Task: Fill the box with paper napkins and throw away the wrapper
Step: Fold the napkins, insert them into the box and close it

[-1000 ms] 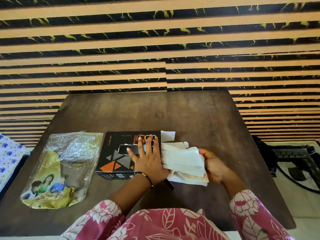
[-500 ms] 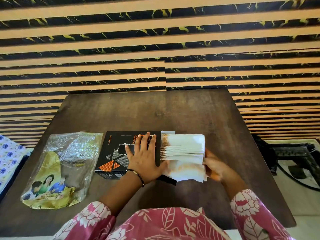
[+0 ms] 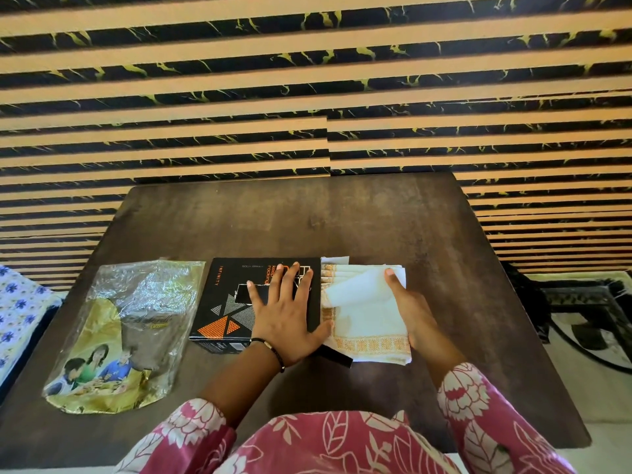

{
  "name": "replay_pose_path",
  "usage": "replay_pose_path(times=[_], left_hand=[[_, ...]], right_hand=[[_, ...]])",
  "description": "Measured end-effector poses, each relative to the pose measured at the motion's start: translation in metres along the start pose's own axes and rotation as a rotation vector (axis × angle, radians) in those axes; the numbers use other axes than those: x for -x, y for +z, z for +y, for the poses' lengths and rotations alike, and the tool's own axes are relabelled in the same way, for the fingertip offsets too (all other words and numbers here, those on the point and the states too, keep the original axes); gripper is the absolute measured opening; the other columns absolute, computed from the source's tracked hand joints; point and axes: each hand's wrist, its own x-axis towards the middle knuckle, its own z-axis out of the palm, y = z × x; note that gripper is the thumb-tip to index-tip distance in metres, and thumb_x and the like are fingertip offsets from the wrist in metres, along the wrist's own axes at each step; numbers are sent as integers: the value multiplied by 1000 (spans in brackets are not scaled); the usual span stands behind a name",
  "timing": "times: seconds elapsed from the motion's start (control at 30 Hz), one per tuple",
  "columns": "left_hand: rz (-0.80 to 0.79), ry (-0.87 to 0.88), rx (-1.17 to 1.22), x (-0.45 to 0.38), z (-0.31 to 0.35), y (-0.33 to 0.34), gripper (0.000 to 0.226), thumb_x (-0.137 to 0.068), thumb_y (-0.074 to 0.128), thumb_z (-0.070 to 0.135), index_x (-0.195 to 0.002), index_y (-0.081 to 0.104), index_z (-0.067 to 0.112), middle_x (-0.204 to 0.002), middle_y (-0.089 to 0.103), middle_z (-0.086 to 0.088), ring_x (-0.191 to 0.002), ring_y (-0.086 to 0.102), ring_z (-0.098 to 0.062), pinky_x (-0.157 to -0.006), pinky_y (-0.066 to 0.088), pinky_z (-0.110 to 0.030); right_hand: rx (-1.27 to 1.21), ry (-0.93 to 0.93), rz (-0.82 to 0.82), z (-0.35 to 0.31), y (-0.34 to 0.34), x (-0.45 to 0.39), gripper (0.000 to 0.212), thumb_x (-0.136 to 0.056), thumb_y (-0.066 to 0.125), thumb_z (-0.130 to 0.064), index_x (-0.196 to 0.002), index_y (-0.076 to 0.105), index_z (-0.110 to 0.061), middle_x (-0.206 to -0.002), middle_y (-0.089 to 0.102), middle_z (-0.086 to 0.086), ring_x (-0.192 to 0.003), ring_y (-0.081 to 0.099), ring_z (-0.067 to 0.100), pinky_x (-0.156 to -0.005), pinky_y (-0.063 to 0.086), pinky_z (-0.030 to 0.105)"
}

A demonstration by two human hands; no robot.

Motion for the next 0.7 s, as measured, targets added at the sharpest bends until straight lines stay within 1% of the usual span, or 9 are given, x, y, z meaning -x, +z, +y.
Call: replay_pose_path(times=[0.07, 0.1, 0.2, 0.3, 0.37, 0.43, 0.53, 0.6, 0.7], left_hand=[[-9, -1, -8, 0, 0, -1, 90, -73, 25, 74, -145, -4, 29, -158, -5, 1, -145, -11, -24, -107, -7, -68], [-12, -2, -8, 0, 1, -1, 90, -73, 25, 74, -145, -5, 29, -158, -6, 1, -145, -12, -24, -107, -7, -68], [-13, -7, 2, -1, 1, 0, 90, -74, 27, 73, -146, -5, 29, -158, -7, 0, -144, -13, -25, -107, -8, -68], [-24, -7, -13, -1, 2, -1, 90, -73, 25, 73, -146, -5, 29, -158, -8, 0, -144, -14, -25, -107, -9, -67], [-28, -7, -19, 0, 2, -2, 90, -73, 24, 72, -145, -5, 29, -158, -7, 0, -144, -13, -25, -107, -8, -68], [-21, -4, -17, 0, 2, -1, 89, -72, 21, 73, -146, -3, 28, -158, -6, 0, -145, -12, -25, -107, -7, -68], [-13, -2, -13, 1, 1, -1, 90, -71, 17, 74, -146, -3, 28, -158, -5, 0, -145, -12, -25, -107, -7, -69], [-22, 0, -12, 1, 2, -1, 89, -73, 22, 73, -146, -4, 28, -158, -6, 0, -144, -13, -25, -107, -7, -69], [-32, -1, -8, 0, 2, -2, 90, -73, 26, 72, -145, -5, 27, -158, -7, 0, -144, -14, -25, -107, -8, -69]], right_hand=[[32, -10, 11, 2, 1, 1, 102, -40, 46, -95, -111, 56, -23, -101, 69, 5, -88, 68, 24, -83, 55, 43], [55, -35, 17, 2, 2, 4, 106, -40, 48, -94, -119, 50, -24, -107, 66, 3, -91, 67, 24, -84, 54, 45], [117, -110, 27, 1, 7, 9, 96, -59, 66, -72, -132, 32, -20, -117, 55, 1, -100, 60, 22, -81, 52, 38], [142, -108, 97, -1, 8, 5, 93, -57, 70, -69, -127, 38, -17, -111, 59, 2, -93, 61, 19, -65, 49, 30], [129, -96, 134, -3, 9, 2, 77, -62, 69, -66, -116, 50, -15, -102, 65, 2, -85, 64, 17, -59, 47, 27], [113, -95, 157, -5, 9, 2, 60, -66, 67, -64, -100, 60, -15, -92, 69, 3, -78, 65, 17, -63, 50, 29], [144, -53, 204, -4, 7, 2, 58, -70, 61, -67, -88, 63, -12, -81, 67, 3, -74, 64, 19, -70, 52, 33], [200, -80, 204, -3, 7, 2, 62, -70, 57, -71, -92, 62, -13, -84, 67, 3, -76, 64, 19, -69, 52, 34], [303, -194, 143, -2, 10, 5, 73, -68, 55, -73, -116, 50, -18, -102, 64, -4, -85, 63, 15, -65, 51, 29]])
